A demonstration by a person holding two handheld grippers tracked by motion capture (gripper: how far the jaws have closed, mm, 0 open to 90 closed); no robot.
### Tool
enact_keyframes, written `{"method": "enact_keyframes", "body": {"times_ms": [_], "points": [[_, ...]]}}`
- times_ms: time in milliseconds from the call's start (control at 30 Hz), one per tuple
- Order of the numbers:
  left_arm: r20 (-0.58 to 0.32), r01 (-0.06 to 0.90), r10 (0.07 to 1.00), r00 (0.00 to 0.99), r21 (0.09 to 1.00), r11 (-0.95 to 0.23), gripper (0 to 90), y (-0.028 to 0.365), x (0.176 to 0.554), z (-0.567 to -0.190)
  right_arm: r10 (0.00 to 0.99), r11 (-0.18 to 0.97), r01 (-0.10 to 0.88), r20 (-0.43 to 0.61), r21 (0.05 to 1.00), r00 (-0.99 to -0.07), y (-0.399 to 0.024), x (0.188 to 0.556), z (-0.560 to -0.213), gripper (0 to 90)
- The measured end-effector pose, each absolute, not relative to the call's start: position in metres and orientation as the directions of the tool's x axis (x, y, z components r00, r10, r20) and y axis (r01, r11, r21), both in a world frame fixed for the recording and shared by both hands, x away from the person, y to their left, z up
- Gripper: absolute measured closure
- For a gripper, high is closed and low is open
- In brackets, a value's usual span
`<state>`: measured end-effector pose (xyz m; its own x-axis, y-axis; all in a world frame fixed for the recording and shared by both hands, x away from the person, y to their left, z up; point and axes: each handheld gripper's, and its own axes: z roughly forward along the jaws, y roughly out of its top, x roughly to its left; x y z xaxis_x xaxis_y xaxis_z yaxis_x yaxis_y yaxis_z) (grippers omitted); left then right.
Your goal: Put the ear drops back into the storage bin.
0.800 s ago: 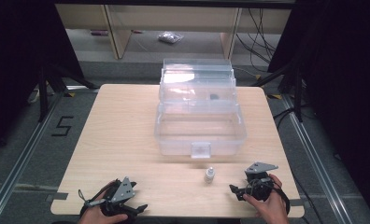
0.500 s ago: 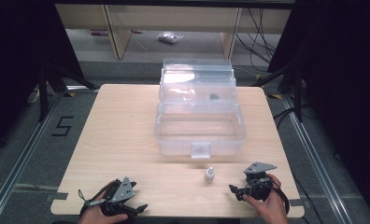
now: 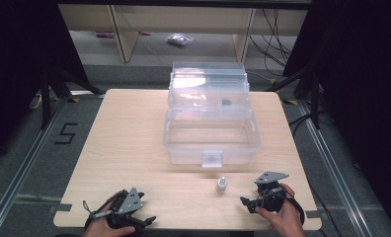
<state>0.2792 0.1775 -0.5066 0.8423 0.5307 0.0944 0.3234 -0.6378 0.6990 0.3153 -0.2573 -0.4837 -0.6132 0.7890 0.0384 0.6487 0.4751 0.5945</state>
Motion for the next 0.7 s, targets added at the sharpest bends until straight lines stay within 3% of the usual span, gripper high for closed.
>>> {"method": "enact_keyframes", "body": {"times_ms": [700], "points": [[0.097,0.322,0.526,0.845,0.693,-0.645,16.4,0.178,0.28,-0.507,0.716,0.579,0.609,0.017,0.542,-0.698,-0.238,0.317,-0.469,21.1]]}}
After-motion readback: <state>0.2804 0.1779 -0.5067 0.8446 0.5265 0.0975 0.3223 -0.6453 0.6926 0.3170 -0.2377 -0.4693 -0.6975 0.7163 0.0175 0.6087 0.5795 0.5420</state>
